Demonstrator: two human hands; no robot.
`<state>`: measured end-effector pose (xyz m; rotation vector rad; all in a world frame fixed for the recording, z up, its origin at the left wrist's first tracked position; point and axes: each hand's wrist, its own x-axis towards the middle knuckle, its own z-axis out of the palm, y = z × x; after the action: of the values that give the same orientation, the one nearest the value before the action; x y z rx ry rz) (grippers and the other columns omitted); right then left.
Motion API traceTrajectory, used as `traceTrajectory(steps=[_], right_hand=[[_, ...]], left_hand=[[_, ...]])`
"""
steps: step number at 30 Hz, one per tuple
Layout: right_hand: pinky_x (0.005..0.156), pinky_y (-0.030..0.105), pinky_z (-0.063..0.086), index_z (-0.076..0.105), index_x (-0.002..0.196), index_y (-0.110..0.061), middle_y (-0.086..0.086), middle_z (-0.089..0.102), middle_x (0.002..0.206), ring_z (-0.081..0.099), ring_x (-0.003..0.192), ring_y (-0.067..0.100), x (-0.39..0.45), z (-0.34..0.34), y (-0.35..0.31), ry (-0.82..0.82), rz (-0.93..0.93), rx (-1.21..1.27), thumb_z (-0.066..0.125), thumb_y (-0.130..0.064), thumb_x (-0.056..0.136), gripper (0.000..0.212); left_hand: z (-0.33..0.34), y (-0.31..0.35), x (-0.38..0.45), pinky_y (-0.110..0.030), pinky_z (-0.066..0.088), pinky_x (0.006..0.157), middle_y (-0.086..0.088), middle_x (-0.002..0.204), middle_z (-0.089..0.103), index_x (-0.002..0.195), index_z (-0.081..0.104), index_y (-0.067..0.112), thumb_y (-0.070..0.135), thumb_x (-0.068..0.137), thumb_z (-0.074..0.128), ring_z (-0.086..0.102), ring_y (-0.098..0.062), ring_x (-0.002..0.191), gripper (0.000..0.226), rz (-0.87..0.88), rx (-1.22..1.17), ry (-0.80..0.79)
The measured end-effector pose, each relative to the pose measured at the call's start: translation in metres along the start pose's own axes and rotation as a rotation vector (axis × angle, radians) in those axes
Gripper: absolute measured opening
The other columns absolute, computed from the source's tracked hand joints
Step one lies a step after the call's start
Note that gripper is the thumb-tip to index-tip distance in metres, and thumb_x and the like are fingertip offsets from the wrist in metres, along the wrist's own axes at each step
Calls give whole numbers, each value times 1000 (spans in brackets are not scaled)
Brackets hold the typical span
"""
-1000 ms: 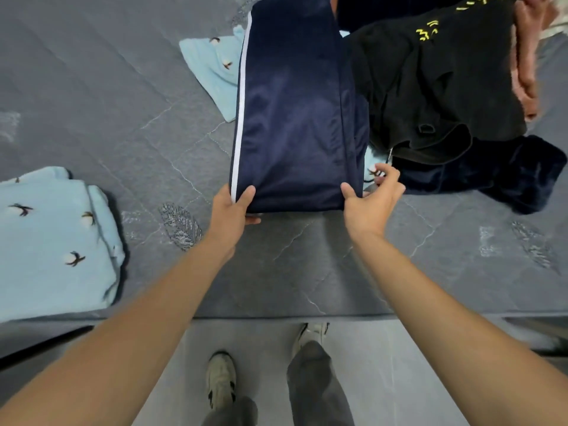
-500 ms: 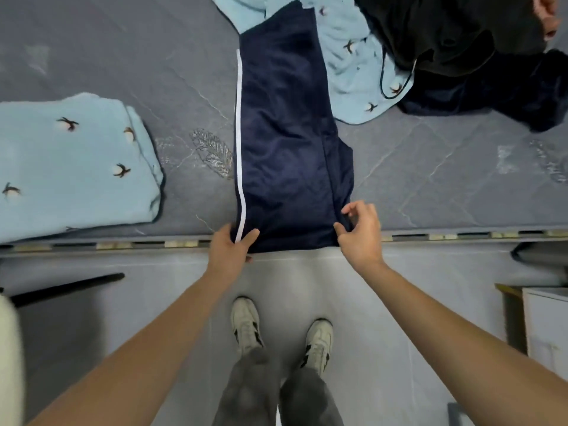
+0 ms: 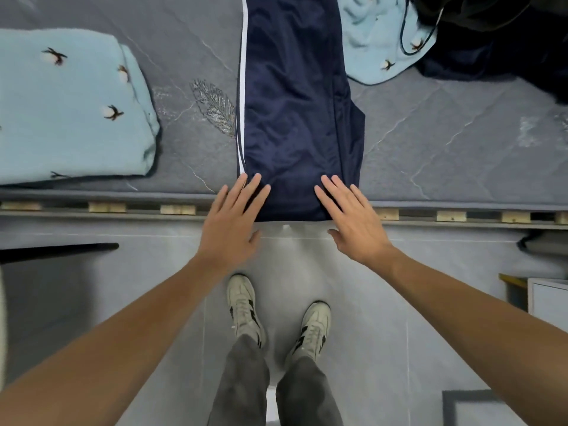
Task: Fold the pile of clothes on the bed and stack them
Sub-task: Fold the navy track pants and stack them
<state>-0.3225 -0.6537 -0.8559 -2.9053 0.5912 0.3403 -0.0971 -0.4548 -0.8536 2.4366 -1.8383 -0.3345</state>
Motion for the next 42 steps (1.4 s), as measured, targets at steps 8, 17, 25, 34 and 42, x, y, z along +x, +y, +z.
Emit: traceTrajectory(steps=[8,17,25,34,42], right_hand=[[130,44,16,13,167,-14,1,7,175,3,162,20,13,-7,18,12,-46,-50,42,17,80,97],[124,45,35,61,142,-7,8,61,147,50,144,27,5,-72,26,55,-36,276,54,12,94,53],[75,34,53,72,106,-20,-10,72,89,66,80,8,31,-114,42,162,182,663,67,-20,101,7],[79,35,54,70,87,-24,-8,72,81,67,80,12,111,-98,63,211,515,1021,72,-23,94,8],[72,26,47,68,88,-15,-1,68,80,59,75,14,267,-178,103,425,492,870,69,-30,97,17]], left_hand=[[-10,-20,23,-51,17,129,-3,175,15,165,28,23,2,82,70,12,-34,160,96,38,92,-19],[-60,-16,-1,-46,22,129,16,149,55,138,67,15,-24,82,58,31,-16,155,69,-107,-462,57],[-102,-18,38,-29,53,97,8,122,74,112,81,17,-3,84,82,72,-11,106,35,-351,-714,135],[-93,-46,125,-19,47,63,-6,74,64,87,65,12,14,91,80,53,-11,67,16,-602,-1002,159],[-132,-123,269,-11,42,67,8,77,62,90,64,13,15,95,74,54,8,67,11,-513,-1021,315]])
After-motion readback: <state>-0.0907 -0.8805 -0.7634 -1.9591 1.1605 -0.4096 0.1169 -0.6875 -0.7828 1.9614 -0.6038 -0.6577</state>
